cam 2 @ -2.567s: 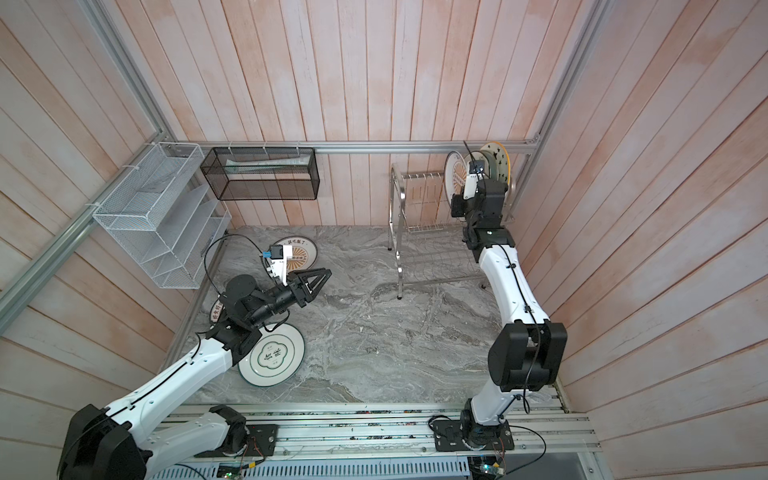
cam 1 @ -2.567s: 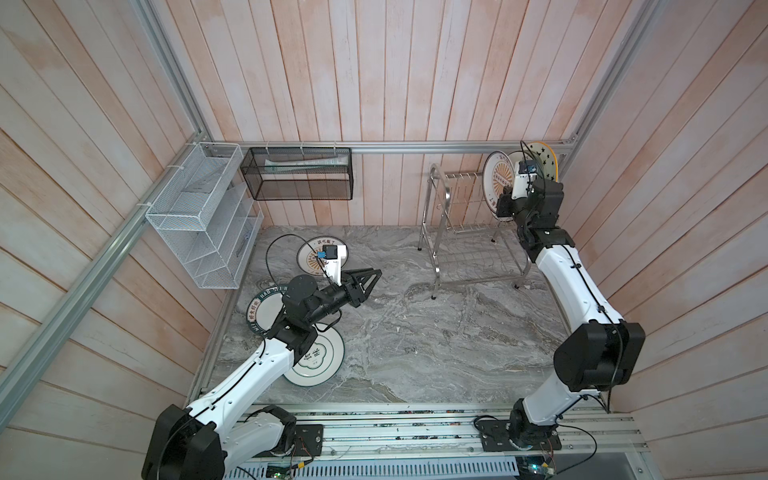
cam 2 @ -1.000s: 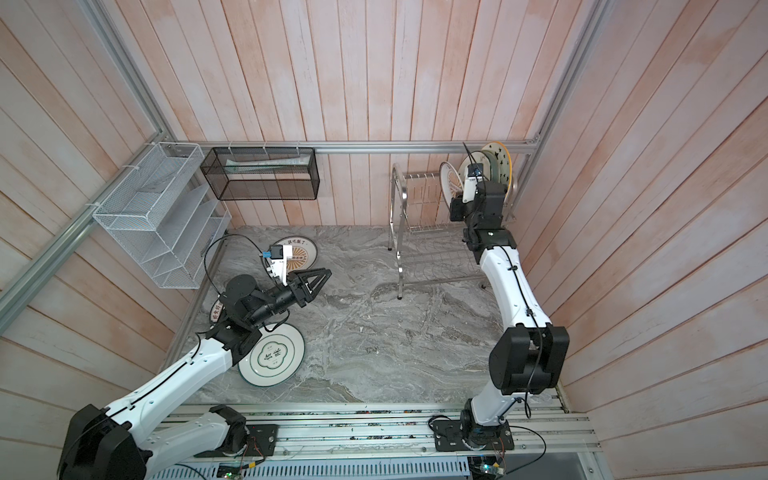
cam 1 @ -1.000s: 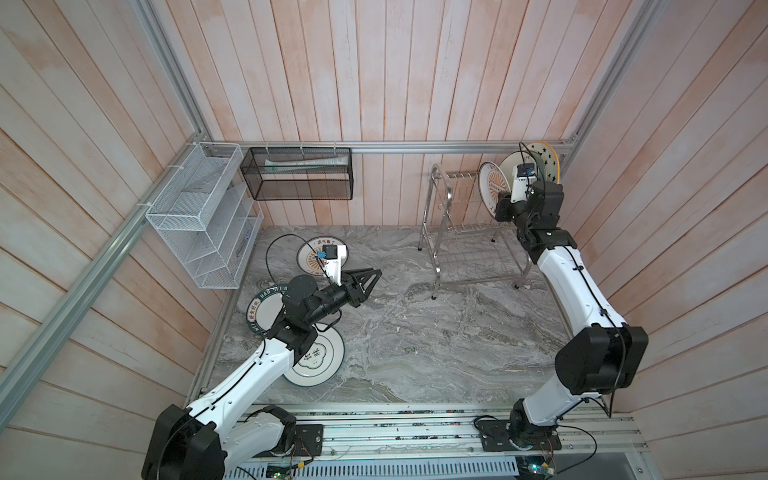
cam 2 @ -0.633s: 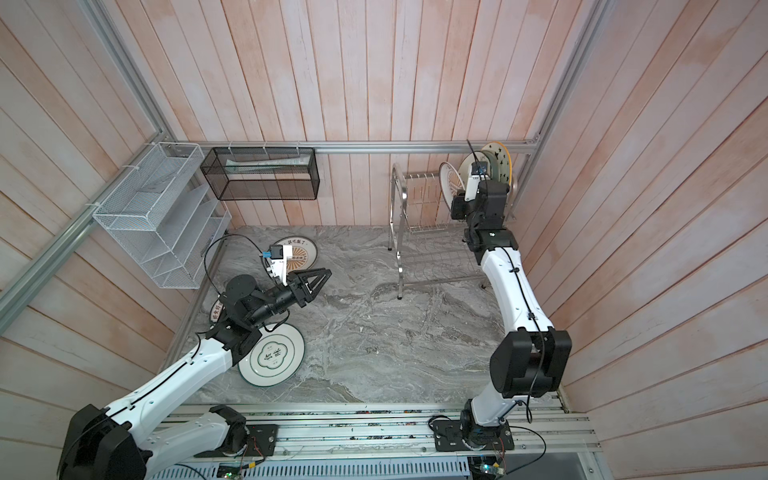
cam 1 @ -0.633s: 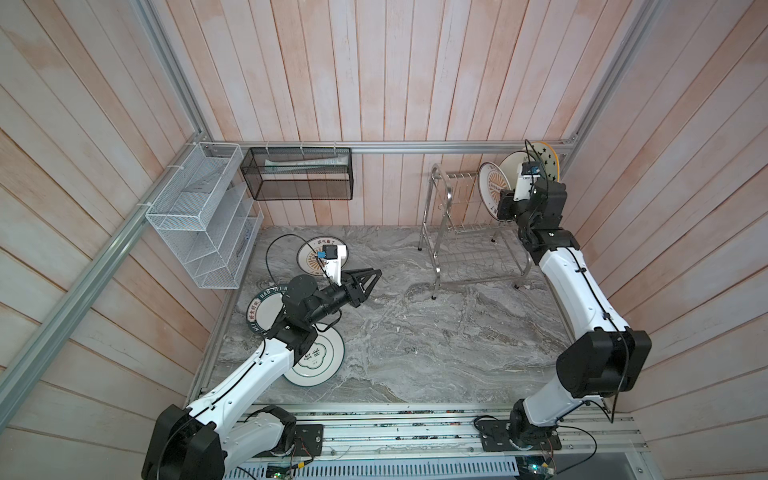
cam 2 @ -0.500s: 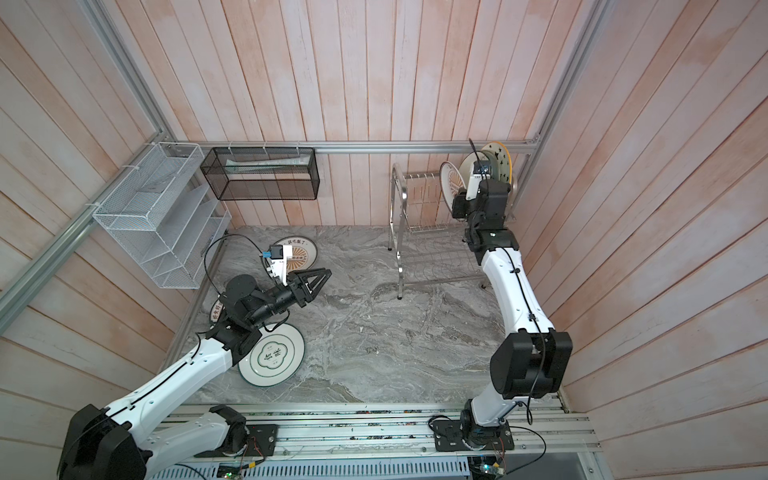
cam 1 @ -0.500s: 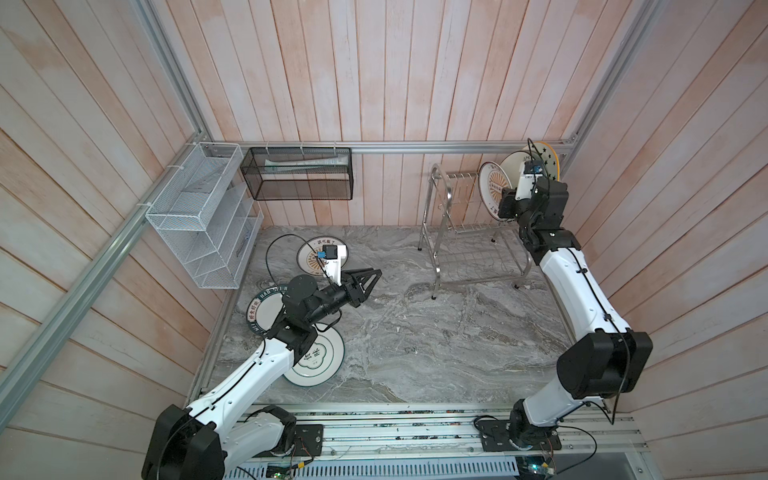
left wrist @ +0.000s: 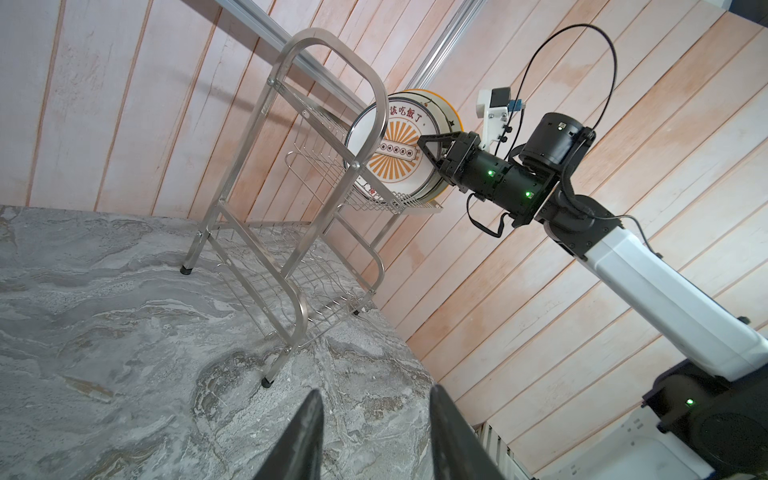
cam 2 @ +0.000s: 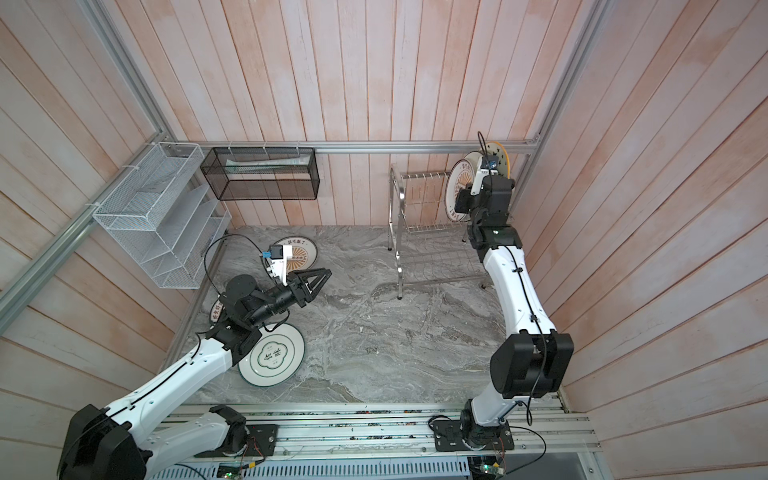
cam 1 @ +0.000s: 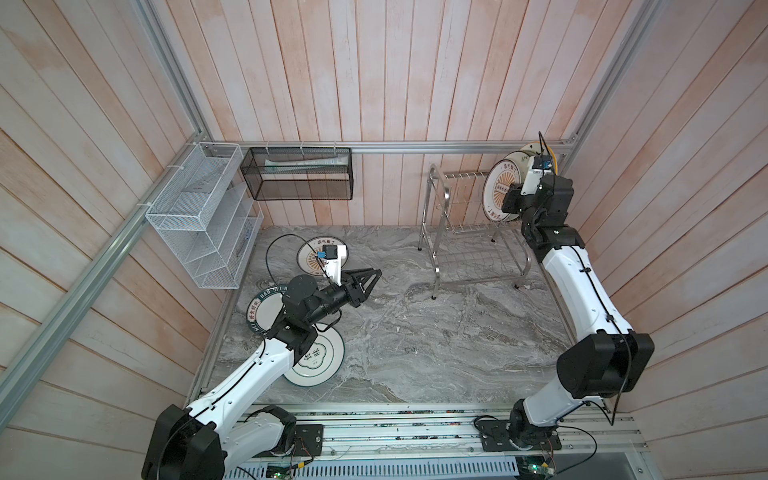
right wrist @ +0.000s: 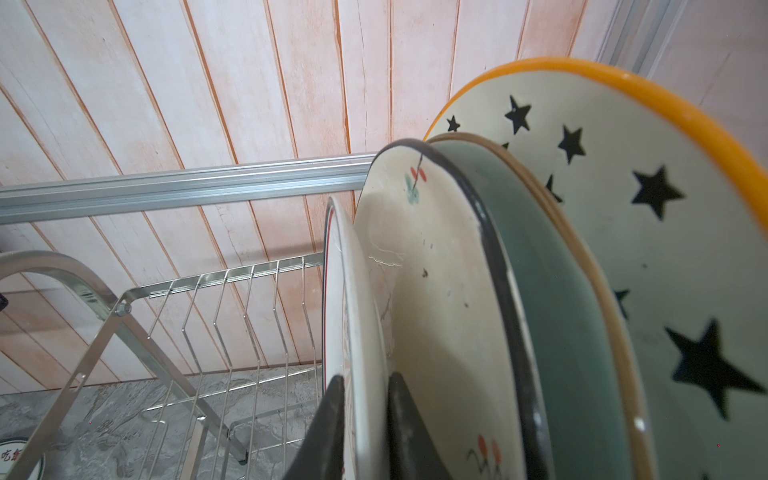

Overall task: Load the plates into the dish rack
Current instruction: 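Lower the sunburst plate into the rack slot beside the berry plate with the right gripper, then open the right gripper and pull it back from the rack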

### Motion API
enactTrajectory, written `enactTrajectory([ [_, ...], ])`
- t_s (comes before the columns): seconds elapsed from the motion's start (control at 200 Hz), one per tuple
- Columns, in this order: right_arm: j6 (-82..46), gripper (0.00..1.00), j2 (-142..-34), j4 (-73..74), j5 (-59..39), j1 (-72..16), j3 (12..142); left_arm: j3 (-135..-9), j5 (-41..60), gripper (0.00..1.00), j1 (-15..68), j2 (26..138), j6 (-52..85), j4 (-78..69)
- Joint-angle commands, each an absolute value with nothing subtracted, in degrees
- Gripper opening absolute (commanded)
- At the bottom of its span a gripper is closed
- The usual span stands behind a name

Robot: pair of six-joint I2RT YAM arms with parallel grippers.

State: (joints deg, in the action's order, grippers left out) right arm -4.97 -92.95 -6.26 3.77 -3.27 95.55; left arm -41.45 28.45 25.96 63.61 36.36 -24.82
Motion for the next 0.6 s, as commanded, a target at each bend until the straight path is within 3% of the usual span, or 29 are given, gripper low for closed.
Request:
enactTrajectory([
  [0.0,-6.1,0.28,-93.9,-6.3,3.4,-3.0,97.3,-40.8,28.3,0.43,26.1,62.6,35.3,-24.5],
  [0.255,-4.8,0.41,-92.3,-4.4,4.2,-3.0,96.6,-40.8,28.1,0.43,26.1,62.6,35.2,-24.4],
  [0.595,-4.3,0.43,-91.3,-2.9,3.5,-3.0,96.3,-40.8,28.0,0.43,26.1,62.5,35.3,-24.4],
])
